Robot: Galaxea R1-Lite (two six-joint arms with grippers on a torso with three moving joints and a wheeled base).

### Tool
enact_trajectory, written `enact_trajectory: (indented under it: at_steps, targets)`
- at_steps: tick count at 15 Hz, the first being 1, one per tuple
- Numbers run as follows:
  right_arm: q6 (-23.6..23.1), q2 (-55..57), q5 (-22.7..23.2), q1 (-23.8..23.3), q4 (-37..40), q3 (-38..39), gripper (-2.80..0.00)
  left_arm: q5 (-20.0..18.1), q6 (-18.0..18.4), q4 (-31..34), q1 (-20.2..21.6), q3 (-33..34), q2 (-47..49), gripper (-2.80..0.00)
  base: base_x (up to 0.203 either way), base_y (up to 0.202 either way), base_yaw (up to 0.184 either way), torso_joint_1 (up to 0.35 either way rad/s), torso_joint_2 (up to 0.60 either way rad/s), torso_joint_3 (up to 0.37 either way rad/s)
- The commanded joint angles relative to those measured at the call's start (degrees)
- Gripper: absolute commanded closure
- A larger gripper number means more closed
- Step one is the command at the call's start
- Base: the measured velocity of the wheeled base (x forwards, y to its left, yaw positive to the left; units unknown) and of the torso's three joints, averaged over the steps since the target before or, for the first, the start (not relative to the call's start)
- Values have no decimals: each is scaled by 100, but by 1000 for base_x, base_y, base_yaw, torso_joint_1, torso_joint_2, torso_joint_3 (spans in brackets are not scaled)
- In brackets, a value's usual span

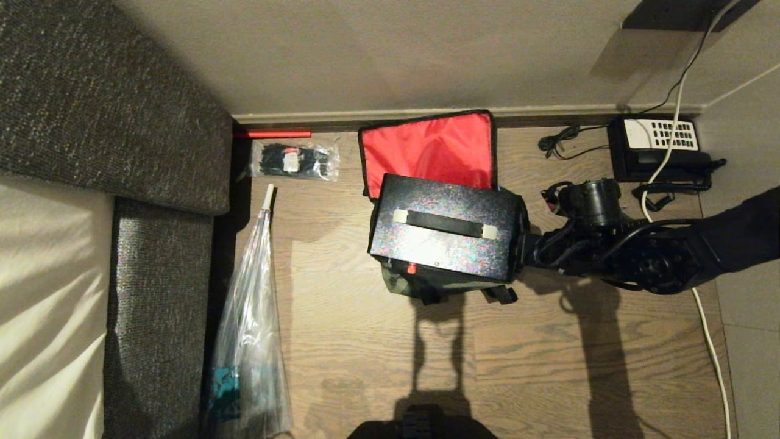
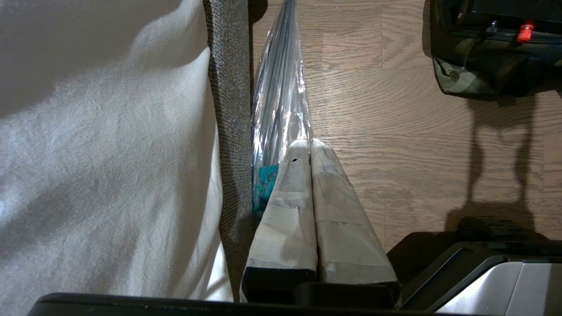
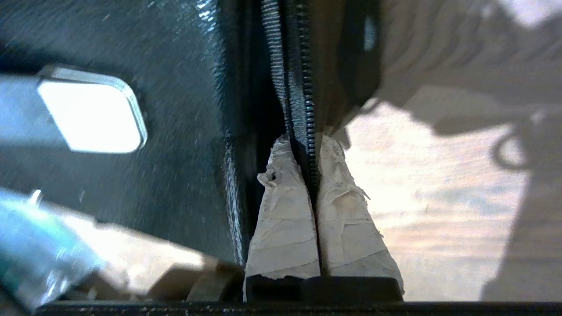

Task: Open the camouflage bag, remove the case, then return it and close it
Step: Close the top of the storage box

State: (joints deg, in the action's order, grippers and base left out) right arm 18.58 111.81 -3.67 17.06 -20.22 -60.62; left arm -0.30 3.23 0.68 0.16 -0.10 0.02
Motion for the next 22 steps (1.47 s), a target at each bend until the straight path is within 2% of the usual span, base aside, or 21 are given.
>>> enact_trajectory:
  at_steps: [1,5,7,11,19,20,22]
  targets:
    - [-7,-421,35,60,181,130,0,-5,2,2,2,1,-11,0,0,0,0,0,0,0]
    - [-39,-564,42,61,370,176,0,-5,2,2,2,1,-11,0,0,0,0,0,0,0]
    - [-47,-639,51,53,139,201,0,-5,2,2,2,1,-11,0,0,0,0,0,0,0]
    - [-45,-626,55,52,388,138,0,-5,2,2,2,1,-11,0,0,0,0,0,0,0]
    - [-382,-193,15,24,236,15,0,-5,2,2,2,1,-20,0,0,0,0,0,0,0]
    - [-471,-140,2,-13,226,-2,-280,-5,2,2,2,1,-11,0,0,0,0,0,0,0]
    - [-503,-52,4,-52,218,-57,-280,-5,2,2,2,1,-11,0,0,0,0,0,0,0]
